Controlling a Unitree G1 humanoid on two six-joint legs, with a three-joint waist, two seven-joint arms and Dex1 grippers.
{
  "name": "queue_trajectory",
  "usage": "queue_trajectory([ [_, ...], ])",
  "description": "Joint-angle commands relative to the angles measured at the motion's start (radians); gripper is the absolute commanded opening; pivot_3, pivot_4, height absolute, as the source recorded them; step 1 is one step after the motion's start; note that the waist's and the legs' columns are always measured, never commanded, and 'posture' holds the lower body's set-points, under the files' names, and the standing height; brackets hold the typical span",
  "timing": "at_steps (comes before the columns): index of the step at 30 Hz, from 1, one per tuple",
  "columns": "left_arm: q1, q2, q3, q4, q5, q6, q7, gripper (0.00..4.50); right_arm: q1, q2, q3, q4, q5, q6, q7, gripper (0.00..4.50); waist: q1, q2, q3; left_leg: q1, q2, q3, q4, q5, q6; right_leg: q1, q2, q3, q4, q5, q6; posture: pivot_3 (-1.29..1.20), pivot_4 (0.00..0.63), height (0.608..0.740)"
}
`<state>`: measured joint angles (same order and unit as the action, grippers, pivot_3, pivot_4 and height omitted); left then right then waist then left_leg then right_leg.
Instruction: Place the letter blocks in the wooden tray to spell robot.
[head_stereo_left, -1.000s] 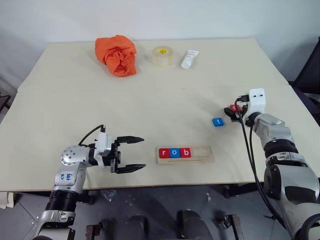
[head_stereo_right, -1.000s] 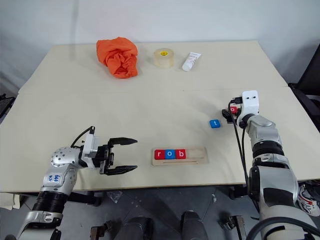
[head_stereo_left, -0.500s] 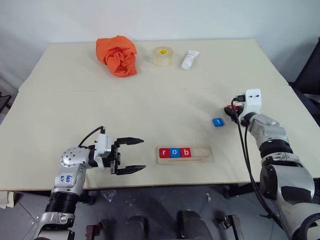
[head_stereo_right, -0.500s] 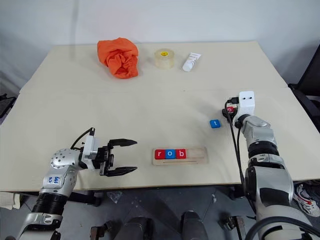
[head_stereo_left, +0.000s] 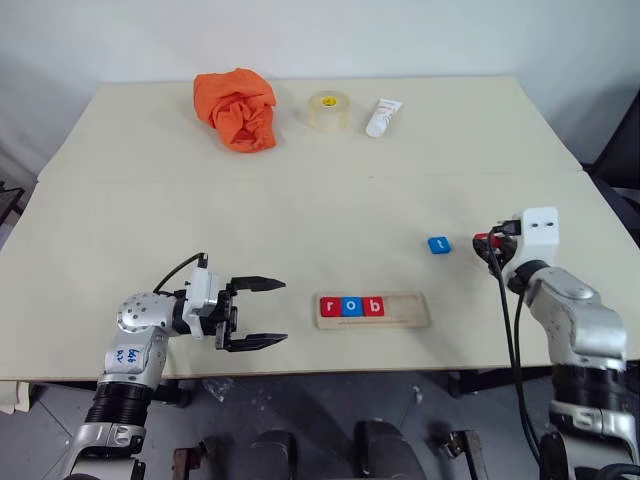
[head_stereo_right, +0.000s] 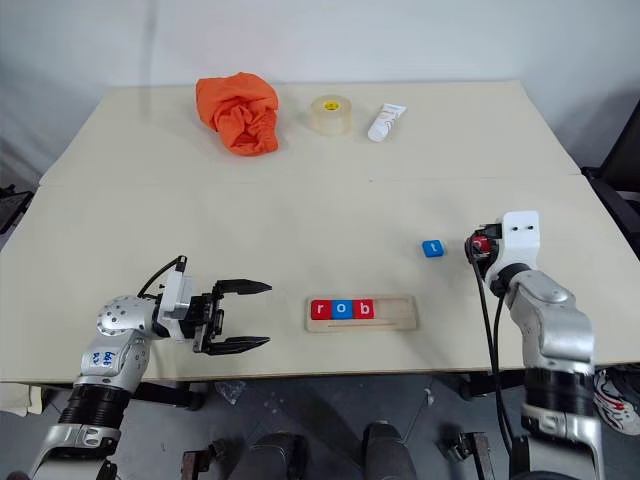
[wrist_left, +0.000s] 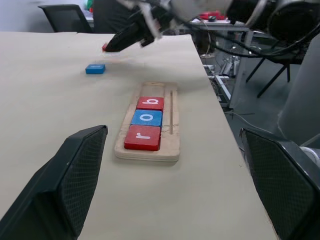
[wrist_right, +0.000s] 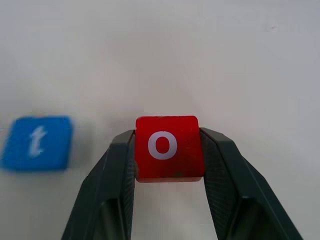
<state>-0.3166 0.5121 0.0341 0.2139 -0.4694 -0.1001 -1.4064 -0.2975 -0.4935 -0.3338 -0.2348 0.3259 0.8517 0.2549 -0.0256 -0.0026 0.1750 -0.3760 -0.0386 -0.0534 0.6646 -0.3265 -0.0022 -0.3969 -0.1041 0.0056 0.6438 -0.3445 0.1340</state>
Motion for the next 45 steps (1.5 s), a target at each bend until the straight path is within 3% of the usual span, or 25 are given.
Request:
queue_trajectory([
  [1,-0.022,-0.001,0.002,0.004,-0.020,0.003,-0.020,4.50,0.139,0.050,-0.036,-0.280,0.093,0.147,-0.024,1.46,0.002,0.000,0.000,0.000,0.000,0.000,0.000,0.000,0.000,0.000,0.000,0.000,0.000,0.000,0.000,0.00,0.150,0.740],
  [7,-0.038,-0.009,-0.007,0.022,-0.017,0.006,-0.035,4.50,0.275,0.138,-0.068,-0.431,0.124,0.219,-0.080,1.46,0.000,0.000,0.000,0.001,-0.002,-0.001,0.000,0.001,0.001,0.001,-0.001,0.002,0.000,0.000,0.000,0.00,0.150,0.740],
  [15,-0.051,-0.015,-0.010,0.035,-0.013,0.004,-0.041,4.50,0.316,0.152,-0.065,-0.441,0.139,0.204,-0.066,1.46,0.001,0.000,0.000,0.002,-0.002,-0.001,-0.001,0.001,0.000,0.001,0.000,0.002,0.001,0.000,0.000,0.00,0.150,0.740],
  [24,-0.041,-0.020,-0.008,0.019,-0.012,0.009,-0.031,4.50,0.361,0.053,-0.056,-0.435,0.169,0.122,0.068,4.49,0.001,0.000,0.000,0.002,-0.002,-0.001,-0.001,0.001,0.001,0.001,0.001,0.002,0.001,0.000,0.000,0.00,0.150,0.740],
  [32,-0.041,-0.030,-0.009,0.019,-0.009,0.003,-0.020,4.50,0.405,-0.290,-0.001,-0.302,0.133,-0.067,0.410,4.49,0.002,0.000,0.000,0.003,-0.001,-0.001,0.000,0.000,0.002,0.004,0.003,0.001,-0.001,0.000,0.000,0.00,0.150,0.740],
  [36,-0.042,-0.037,-0.005,0.024,-0.006,-0.007,-0.015,4.50,0.323,-0.510,0.102,-0.092,0.062,-0.253,0.672,4.49,0.000,-0.002,0.001,0.005,-0.001,0.003,0.000,0.000,0.002,0.005,0.005,0.000,-0.002,0.000,0.000,0.00,0.150,0.740],
  [40,-0.038,-0.040,-0.004,0.021,-0.006,-0.013,-0.008,4.50,0.165,-0.582,0.226,0.099,0.003,-0.369,0.820,4.49,0.000,-0.002,0.001,0.005,0.000,0.005,0.000,0.000,0.003,0.005,0.004,0.000,-0.003,0.000,0.000,0.00,0.150,0.740],
  [45,-0.018,-0.039,0.002,0.001,-0.007,-0.020,0.009,4.50,-0.023,-0.580,0.363,0.285,-0.070,-0.465,0.956,4.49,0.001,-0.002,0.001,0.005,0.001,0.005,0.001,0.000,0.002,0.004,0.002,0.000,-0.003,0.000,0.000,0.00,0.150,0.740],
])
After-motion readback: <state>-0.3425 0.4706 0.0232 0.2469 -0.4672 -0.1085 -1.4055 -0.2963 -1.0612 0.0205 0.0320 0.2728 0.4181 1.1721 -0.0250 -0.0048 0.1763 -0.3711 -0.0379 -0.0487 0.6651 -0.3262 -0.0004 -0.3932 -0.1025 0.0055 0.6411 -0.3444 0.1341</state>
